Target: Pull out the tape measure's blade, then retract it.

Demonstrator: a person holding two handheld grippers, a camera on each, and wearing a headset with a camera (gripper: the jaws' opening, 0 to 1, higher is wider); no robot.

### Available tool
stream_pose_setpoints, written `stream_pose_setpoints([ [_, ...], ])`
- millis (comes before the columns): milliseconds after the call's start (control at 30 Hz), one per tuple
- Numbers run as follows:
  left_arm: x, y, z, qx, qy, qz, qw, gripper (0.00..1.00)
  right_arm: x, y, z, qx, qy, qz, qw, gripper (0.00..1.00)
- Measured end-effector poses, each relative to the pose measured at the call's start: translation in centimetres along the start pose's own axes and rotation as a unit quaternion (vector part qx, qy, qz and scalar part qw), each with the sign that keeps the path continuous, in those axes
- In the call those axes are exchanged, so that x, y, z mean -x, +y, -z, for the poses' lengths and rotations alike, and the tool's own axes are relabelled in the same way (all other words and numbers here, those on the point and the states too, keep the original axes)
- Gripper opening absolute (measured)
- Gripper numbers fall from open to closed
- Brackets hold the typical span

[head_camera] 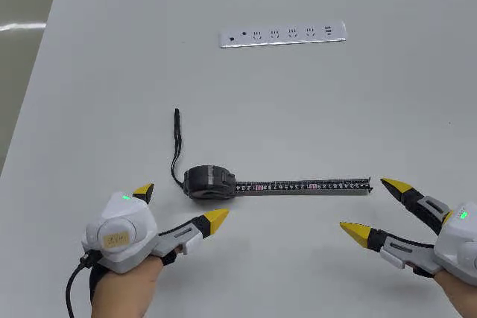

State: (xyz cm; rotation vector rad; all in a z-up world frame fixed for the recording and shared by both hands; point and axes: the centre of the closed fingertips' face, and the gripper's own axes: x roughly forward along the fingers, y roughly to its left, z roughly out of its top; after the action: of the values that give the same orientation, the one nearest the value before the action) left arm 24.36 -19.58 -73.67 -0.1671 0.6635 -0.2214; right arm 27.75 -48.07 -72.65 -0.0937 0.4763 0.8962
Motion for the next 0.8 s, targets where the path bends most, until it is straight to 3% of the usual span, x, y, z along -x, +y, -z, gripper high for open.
stream_pose_setpoints([
  [467, -0.9, -1.3, 0.4, 0.011, -0.005, -0.043, 0.999, 0.94, 0.0, -1.2, -0.2, 0.001, -0.004, 0.009, 1.0, 0.67],
  [800, -1.3, -0.8, -0.3, 0.018, -0.022, -0.08, 0.9964, 0.96, -0.3, -1.6, 0.3, -0.003, 0.002, 0.007, 1.0, 0.67],
])
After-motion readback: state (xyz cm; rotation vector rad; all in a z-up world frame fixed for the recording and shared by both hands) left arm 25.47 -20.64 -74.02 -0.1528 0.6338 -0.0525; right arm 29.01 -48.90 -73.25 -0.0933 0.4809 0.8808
